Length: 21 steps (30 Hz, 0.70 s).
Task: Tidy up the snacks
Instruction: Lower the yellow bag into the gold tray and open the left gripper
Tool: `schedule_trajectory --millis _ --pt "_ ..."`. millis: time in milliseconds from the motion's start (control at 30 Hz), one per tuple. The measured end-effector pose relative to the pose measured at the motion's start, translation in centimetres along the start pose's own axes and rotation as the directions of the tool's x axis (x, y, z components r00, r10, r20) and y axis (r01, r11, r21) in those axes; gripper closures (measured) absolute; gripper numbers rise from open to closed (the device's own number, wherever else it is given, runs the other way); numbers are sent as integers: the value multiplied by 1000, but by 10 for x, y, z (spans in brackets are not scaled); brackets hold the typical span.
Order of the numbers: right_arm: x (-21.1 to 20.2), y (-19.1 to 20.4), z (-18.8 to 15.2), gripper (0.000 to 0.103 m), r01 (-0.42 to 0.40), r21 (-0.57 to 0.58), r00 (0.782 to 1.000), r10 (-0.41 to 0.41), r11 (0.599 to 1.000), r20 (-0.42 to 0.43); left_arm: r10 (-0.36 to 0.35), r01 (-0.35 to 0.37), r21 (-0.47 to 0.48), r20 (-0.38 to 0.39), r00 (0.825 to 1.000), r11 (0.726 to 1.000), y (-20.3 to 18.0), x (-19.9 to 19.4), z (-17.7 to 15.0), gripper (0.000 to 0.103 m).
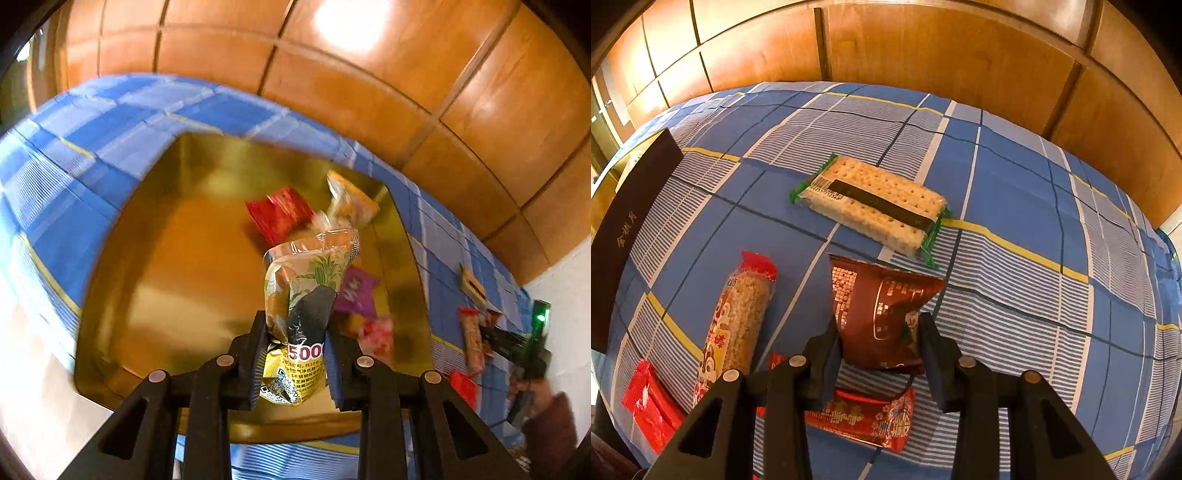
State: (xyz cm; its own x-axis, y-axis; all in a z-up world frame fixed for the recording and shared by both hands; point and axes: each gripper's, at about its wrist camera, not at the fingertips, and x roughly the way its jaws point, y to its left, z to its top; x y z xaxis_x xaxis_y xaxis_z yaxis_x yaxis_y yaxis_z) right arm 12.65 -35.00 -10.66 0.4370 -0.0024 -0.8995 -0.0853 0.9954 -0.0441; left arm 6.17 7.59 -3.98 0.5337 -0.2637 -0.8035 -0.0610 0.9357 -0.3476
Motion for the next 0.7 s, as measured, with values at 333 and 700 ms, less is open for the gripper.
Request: schedule_trajectory --millis 333,700 --pt "0 -1 0 64 5 -7 1000 -5 1000 1 57 -54 40 -62 996 998 -15 27 -11 68" --pt "0 -1 0 64 18 -17 1000 -18 1000 6 229 -253 172 148 962 952 -36 -1 -17 58"
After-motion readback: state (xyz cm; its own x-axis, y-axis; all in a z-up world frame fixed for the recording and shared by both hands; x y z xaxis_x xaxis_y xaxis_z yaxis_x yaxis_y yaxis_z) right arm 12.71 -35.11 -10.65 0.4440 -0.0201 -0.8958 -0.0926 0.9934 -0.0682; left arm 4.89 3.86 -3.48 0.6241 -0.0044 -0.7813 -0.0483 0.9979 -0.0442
